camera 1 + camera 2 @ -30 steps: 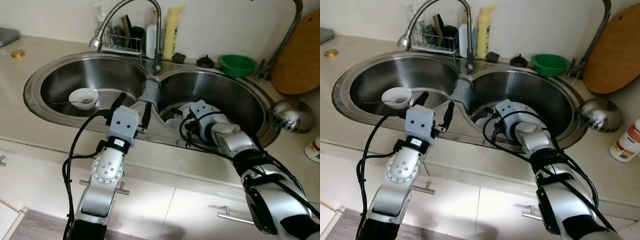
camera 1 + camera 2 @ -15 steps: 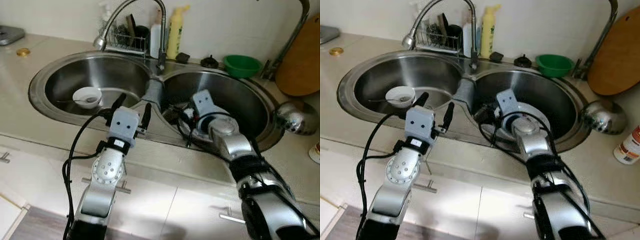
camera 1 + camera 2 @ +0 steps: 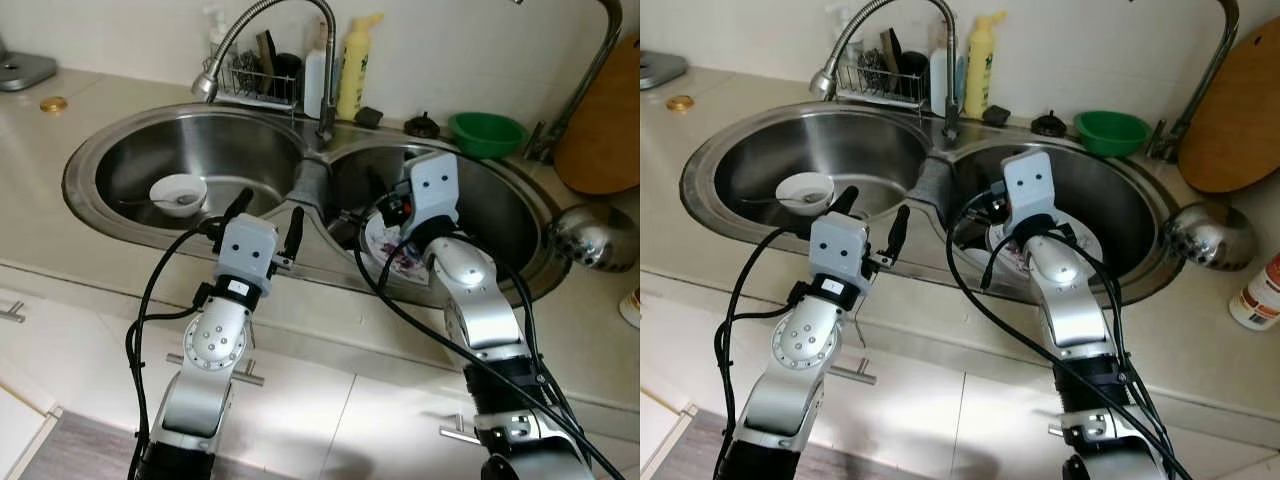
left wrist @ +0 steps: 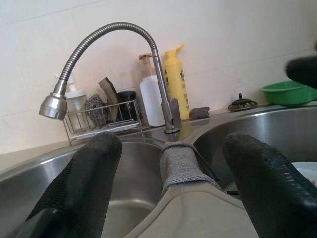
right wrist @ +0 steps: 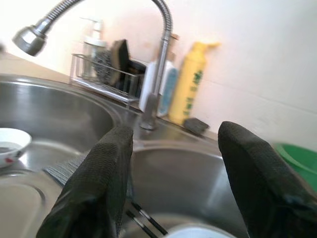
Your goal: Kitchen organization
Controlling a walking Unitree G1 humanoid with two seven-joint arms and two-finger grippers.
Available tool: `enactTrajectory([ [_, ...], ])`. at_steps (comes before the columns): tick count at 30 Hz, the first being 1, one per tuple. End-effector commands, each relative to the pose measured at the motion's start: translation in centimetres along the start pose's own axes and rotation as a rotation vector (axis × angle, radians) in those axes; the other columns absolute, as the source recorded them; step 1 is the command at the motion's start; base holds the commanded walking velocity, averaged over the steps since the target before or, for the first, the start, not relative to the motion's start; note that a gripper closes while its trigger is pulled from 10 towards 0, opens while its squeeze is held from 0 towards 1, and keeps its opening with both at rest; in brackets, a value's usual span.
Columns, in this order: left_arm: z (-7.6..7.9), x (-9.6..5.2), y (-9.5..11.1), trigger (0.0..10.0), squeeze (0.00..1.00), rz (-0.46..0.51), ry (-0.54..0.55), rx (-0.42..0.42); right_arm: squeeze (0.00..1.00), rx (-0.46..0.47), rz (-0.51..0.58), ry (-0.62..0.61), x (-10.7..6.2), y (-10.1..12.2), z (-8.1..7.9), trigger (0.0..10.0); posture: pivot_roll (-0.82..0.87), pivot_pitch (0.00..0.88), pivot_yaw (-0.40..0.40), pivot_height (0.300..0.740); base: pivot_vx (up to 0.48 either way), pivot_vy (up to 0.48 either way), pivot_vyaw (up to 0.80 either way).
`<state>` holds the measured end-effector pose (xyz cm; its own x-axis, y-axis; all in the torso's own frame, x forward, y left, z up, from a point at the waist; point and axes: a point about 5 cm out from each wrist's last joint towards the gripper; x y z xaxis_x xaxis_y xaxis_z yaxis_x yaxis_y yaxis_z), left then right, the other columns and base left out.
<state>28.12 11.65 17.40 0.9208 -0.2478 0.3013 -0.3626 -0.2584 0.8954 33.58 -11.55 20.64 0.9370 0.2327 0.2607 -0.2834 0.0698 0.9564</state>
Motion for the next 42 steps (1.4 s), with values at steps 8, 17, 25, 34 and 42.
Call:
enactTrajectory([
  [8,0.1,0.2,0.8,10.0,0.0,0.032,-0.017,-0.009,0.0,-0.043,0.041,-0.097,-1.5,0.4,0.4,10.0,0.11,0.0,-0.072,0.74,0.0,0.48,0.0],
  [17,0.0,0.3,0.8,10.0,0.0,0.039,-0.016,-0.007,0.0,-0.099,0.119,-0.139,-2.8,1.5,0.5,10.0,0.11,0.0,-0.078,0.74,0.0,0.48,0.0],
  [25,0.1,0.2,0.8,10.0,0.0,0.039,-0.023,-0.009,0.0,-0.124,0.128,-0.154,-3.7,1.6,0.4,10.0,0.1,0.0,-0.073,0.74,0.0,0.48,0.0],
  [34,0.1,0.2,0.8,10.0,0.0,0.04,-0.026,-0.007,0.0,-0.135,0.115,-0.138,-5.1,1.5,0.3,10.0,0.1,0.0,-0.074,0.74,0.0,0.48,0.0],
  [42,0.1,0.2,0.8,10.0,0.0,0.038,-0.031,-0.008,0.0,-0.155,0.085,-0.147,-6.2,1.1,0.5,10.0,0.09,0.0,-0.068,0.74,0.0,0.48,0.0],
])
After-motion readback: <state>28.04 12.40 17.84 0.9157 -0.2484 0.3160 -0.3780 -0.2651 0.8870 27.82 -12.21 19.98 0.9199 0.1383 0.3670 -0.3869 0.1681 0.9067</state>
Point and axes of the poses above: a point about 5 cm out from each wrist's last joint towards the gripper, its own x axis pointing out of the wrist towards the gripper, its own y axis along the axis of the wrist's last joint, z = x × y, and after that the axes turned 4 degrees about x, right-handed
